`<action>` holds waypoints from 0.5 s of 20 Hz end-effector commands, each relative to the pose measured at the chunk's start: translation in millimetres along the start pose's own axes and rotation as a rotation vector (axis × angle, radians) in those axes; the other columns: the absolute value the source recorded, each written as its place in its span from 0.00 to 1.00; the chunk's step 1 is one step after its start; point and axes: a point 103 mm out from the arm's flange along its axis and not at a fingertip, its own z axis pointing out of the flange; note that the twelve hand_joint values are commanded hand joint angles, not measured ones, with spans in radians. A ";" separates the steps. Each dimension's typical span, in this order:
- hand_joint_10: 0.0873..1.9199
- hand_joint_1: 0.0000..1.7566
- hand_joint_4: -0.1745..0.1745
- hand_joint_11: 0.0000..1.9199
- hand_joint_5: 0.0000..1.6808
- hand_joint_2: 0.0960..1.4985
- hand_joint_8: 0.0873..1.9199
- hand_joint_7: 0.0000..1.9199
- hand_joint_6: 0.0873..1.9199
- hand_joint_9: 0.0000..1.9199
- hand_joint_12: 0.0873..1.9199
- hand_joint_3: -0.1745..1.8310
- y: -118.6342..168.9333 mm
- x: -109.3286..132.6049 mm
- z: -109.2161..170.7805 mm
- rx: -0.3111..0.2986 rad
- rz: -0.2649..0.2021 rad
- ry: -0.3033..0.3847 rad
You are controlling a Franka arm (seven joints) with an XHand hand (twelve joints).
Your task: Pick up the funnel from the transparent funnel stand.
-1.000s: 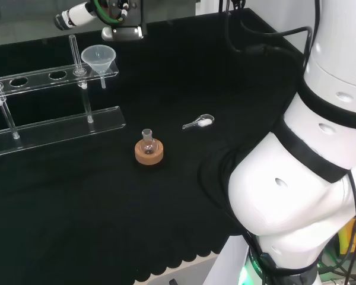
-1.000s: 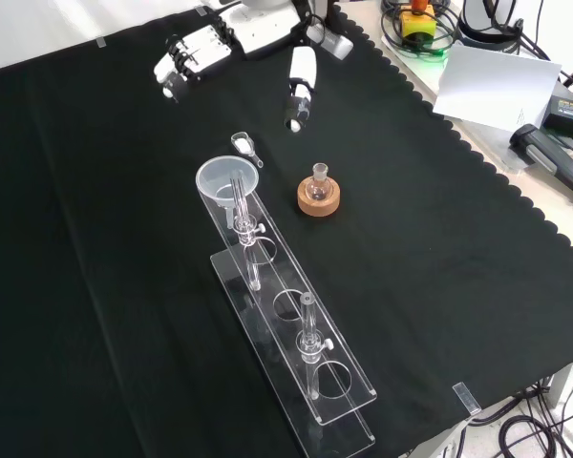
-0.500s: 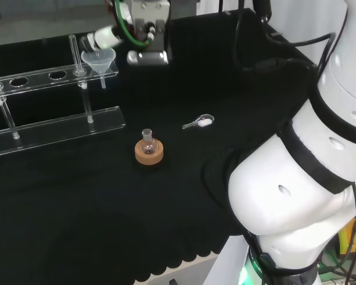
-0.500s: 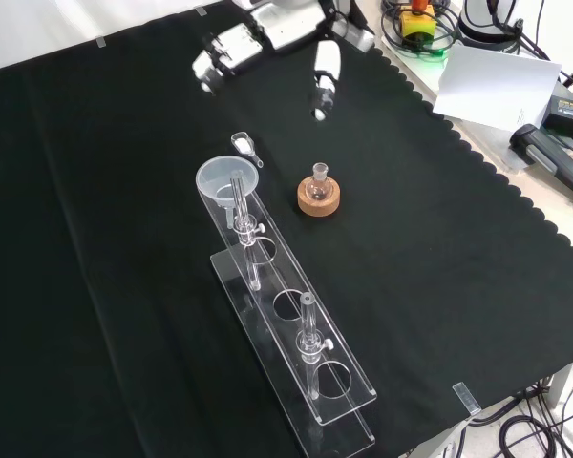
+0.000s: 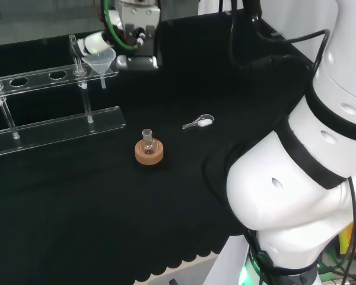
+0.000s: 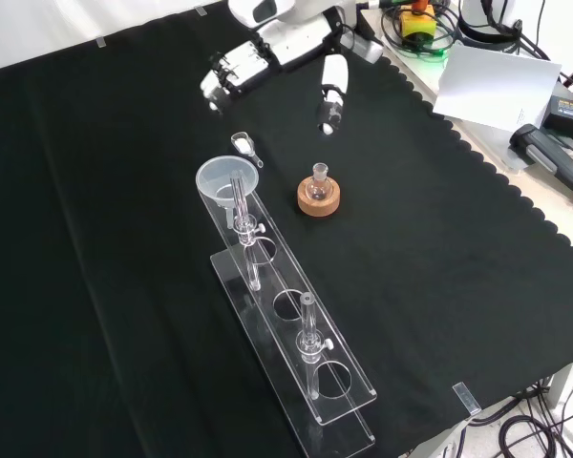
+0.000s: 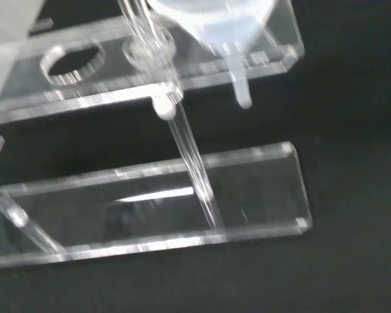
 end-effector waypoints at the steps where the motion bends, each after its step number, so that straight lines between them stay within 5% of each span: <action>1: 0.15 0.21 0.34 0.00 0.00 0.43 0.14 0.03 0.00 0.00 0.12 0.09 54.7 -1.3 -13.9 -0.014 0.027 -0.036; 10: 0.16 0.22 0.34 0.00 0.00 0.43 0.15 0.03 0.00 0.00 0.13 0.09 64.1 -3.0 -27.5 0.001 0.003 -0.055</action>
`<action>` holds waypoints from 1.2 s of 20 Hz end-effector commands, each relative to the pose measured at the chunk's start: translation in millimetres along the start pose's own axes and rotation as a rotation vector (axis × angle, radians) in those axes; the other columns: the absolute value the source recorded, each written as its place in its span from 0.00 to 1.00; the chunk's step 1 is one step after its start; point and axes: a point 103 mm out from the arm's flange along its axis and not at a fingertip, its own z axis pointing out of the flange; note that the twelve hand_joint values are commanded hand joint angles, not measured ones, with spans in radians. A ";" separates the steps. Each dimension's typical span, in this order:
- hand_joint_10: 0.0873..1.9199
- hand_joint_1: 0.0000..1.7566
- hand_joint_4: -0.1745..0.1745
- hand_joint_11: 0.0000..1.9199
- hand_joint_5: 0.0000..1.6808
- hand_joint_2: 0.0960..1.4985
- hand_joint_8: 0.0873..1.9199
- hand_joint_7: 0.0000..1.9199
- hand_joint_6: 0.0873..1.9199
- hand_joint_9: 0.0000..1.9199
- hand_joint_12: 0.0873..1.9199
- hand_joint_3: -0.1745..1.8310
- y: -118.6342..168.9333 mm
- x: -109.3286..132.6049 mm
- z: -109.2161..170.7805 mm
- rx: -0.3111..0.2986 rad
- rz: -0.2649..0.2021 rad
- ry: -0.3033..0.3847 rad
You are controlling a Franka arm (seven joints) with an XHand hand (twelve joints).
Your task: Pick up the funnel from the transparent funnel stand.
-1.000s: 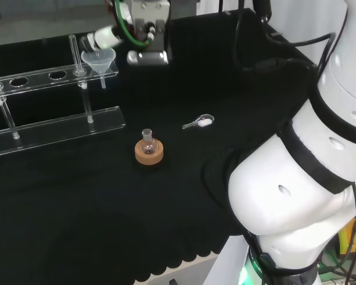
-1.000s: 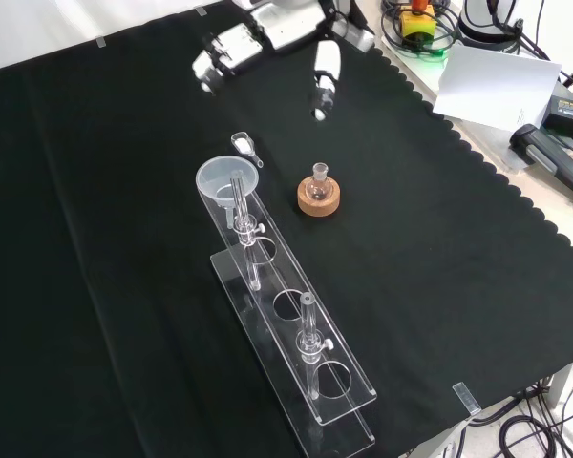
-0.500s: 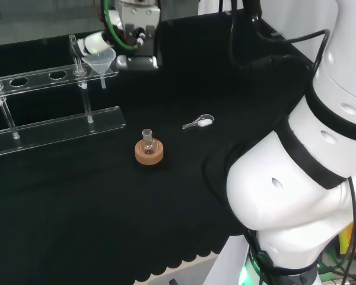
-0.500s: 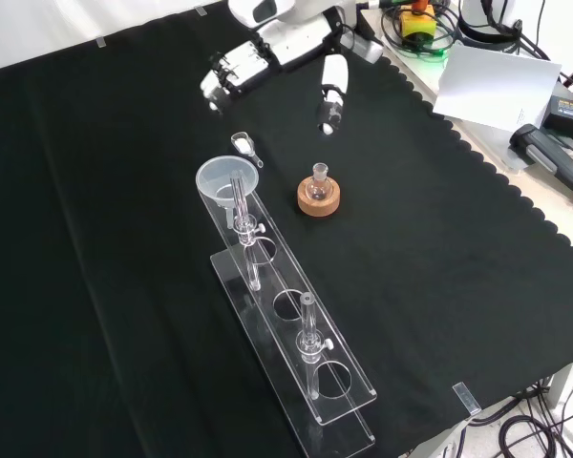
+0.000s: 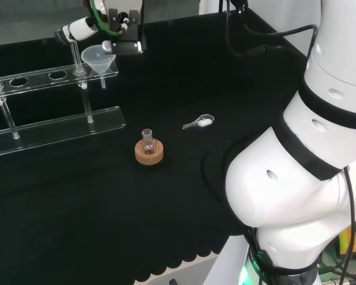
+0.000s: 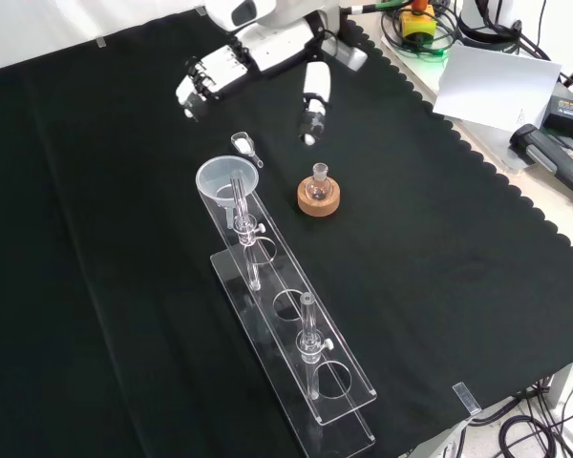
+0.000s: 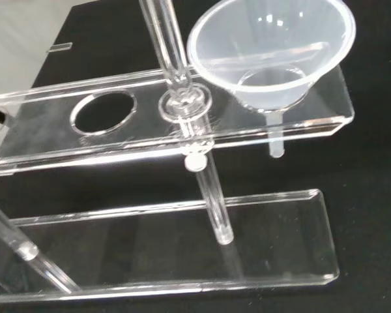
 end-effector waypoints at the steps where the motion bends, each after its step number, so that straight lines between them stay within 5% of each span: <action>1: 0.16 0.22 0.34 0.00 0.00 0.43 0.15 0.03 0.00 0.00 0.13 0.09 31.0 -19.5 -17.1 0.020 0.024 -0.035; 24: 0.17 0.22 0.33 0.00 0.00 0.44 0.18 0.03 0.00 0.00 0.13 0.09 48.9 -19.2 -17.6 0.017 -0.031 -0.044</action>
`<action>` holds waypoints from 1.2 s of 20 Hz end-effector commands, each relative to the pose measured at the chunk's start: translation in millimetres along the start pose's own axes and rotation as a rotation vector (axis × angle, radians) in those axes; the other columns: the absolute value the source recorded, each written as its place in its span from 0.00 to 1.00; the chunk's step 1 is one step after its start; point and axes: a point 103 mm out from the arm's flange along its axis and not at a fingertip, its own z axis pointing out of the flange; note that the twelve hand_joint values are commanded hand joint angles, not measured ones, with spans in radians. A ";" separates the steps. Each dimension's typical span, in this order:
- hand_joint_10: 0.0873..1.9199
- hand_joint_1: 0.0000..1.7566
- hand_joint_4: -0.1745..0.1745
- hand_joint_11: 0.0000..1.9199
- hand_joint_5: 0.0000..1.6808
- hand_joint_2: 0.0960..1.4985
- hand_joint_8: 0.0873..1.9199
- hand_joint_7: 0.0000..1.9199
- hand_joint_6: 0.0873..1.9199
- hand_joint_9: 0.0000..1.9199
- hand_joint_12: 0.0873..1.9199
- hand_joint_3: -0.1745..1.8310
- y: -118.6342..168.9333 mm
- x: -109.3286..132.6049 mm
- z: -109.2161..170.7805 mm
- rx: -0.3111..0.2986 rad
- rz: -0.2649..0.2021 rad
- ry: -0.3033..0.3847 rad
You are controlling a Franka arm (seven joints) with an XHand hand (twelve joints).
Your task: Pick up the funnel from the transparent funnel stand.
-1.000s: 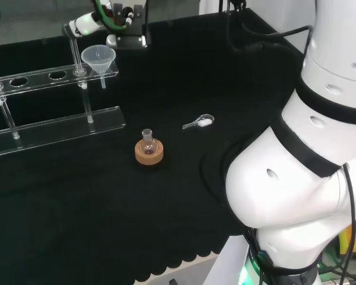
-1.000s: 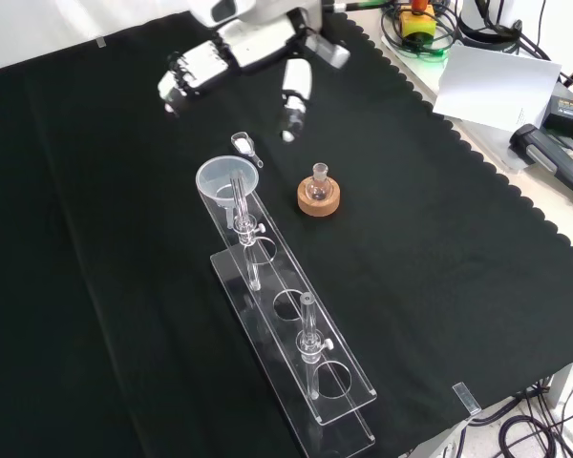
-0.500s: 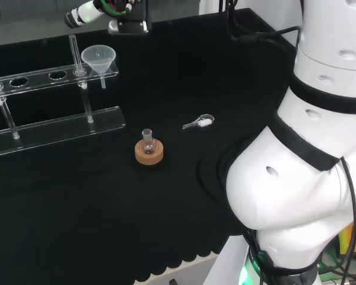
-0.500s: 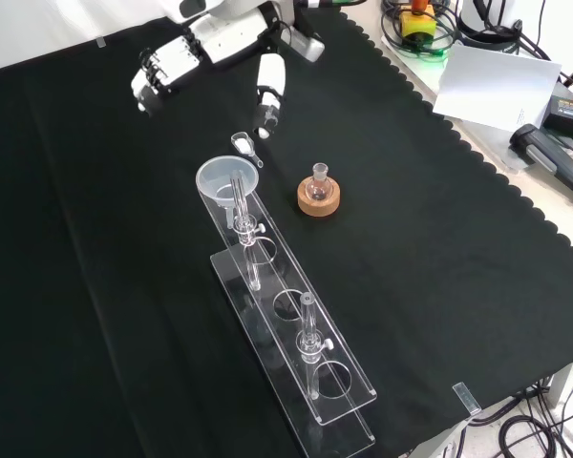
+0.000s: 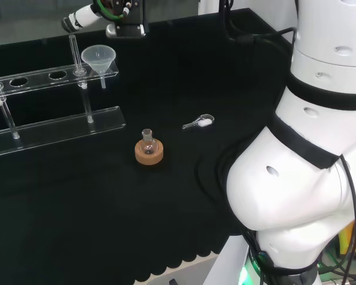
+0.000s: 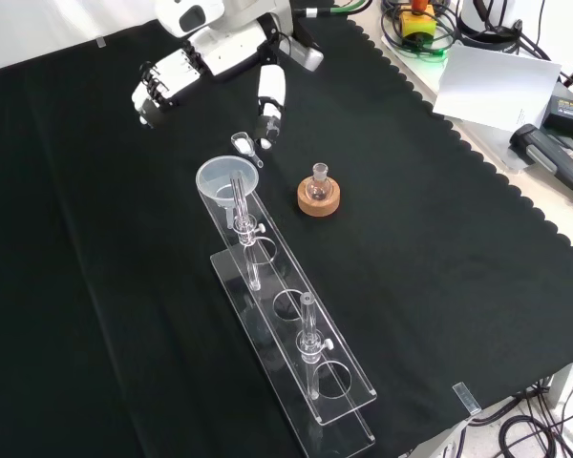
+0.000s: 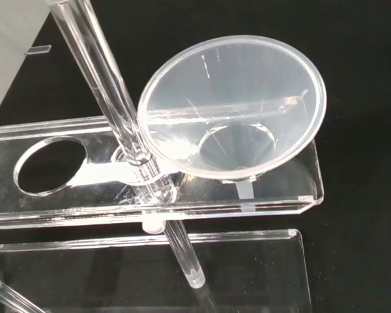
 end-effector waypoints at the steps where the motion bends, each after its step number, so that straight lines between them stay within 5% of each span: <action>1: 0.17 0.22 0.33 0.00 0.00 0.44 0.18 0.03 0.00 0.00 0.13 0.09 -1.3 -5.6 -0.9 -0.008 -0.011 -0.026; 24: 0.20 0.22 0.34 0.00 0.00 0.44 0.20 0.03 0.00 0.00 0.13 0.09 16.2 -2.9 36.1 0.093 -0.009 0.031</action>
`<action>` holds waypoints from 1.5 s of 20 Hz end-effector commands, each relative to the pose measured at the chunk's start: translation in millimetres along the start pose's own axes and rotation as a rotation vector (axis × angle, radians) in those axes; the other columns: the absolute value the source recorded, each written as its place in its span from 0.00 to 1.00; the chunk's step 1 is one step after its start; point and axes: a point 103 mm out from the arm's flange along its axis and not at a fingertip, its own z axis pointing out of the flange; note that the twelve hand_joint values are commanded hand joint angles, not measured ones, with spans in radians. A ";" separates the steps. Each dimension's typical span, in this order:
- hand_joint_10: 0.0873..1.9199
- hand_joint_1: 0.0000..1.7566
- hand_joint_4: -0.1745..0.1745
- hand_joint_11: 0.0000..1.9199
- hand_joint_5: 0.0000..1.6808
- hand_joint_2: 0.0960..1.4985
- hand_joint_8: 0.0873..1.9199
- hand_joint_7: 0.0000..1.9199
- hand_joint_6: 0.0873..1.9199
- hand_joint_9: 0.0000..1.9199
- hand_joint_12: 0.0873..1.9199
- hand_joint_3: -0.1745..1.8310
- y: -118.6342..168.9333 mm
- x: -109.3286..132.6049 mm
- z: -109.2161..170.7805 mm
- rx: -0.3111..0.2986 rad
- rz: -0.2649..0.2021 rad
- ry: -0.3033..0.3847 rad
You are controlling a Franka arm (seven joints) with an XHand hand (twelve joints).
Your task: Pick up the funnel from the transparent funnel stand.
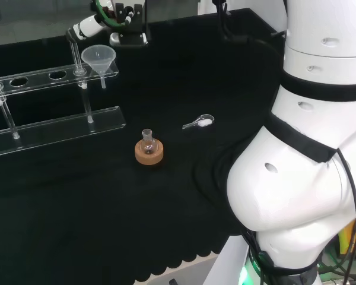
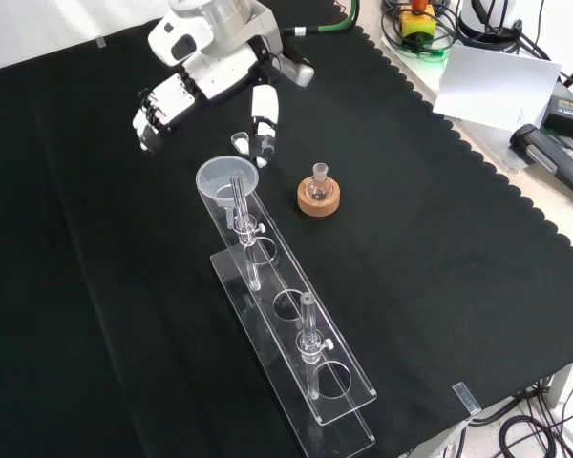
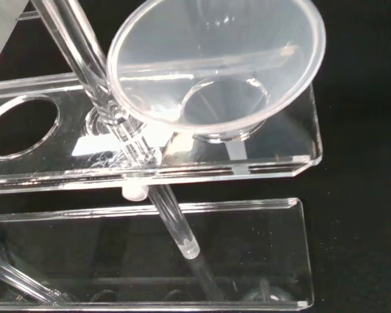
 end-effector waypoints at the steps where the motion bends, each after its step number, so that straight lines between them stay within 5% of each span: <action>1: 0.20 0.22 0.34 0.00 0.00 0.44 0.20 0.03 0.00 0.00 0.13 0.09 0.6 6.7 8.7 0.023 0.002 0.021; 18: 0.21 0.22 0.34 0.00 0.00 0.43 0.21 0.02 0.00 0.00 0.13 0.09 -11.1 23.7 40.2 0.064 0.010 0.061; 30: 0.21 0.22 0.34 0.00 0.00 0.43 0.22 0.02 0.00 0.00 0.14 0.09 -33.5 18.5 51.1 0.089 0.063 0.067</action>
